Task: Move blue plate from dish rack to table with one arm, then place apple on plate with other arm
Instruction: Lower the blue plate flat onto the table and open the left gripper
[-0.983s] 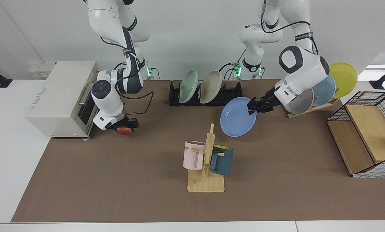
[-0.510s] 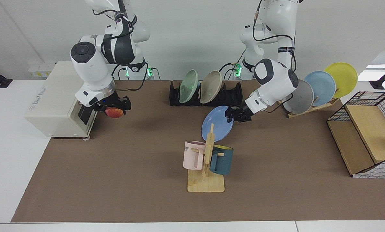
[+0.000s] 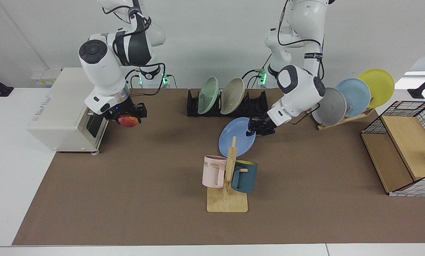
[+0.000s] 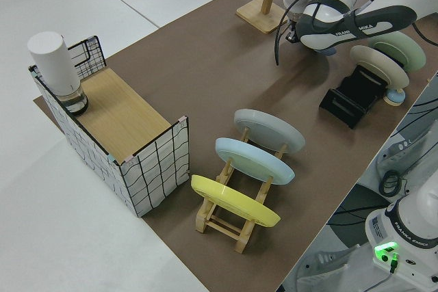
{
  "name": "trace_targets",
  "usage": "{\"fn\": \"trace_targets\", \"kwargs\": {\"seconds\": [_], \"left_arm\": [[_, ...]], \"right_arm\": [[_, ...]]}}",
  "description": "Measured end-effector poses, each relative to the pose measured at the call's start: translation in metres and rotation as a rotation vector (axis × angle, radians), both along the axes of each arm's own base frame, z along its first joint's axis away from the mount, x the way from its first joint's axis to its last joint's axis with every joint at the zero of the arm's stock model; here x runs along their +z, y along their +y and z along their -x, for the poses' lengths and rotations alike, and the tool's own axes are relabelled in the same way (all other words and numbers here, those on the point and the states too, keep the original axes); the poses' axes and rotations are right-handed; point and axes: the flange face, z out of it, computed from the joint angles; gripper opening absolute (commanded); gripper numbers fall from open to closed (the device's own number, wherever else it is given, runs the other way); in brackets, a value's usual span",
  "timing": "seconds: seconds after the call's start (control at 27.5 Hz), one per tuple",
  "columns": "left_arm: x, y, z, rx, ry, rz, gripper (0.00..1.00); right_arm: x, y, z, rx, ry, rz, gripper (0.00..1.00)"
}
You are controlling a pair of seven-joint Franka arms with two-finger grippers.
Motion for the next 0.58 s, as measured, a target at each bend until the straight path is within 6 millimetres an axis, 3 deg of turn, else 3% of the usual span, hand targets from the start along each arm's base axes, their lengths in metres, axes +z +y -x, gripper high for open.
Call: {"fn": "trace_targets", "kwargs": {"seconds": [0.11, 0.58], "left_arm": [[0.0, -0.001, 0.0, -0.013, -0.009, -0.014, 0.97], [0.0, -0.004, 0.001, -0.036, -0.02, -0.058, 0.98]], "right_arm": [[0.0, 0.004, 0.0, -0.002, 0.0, 0.0, 0.0], [-0.002, 0.032, 0.005, -0.039, 0.004, 0.004, 0.0]]}}
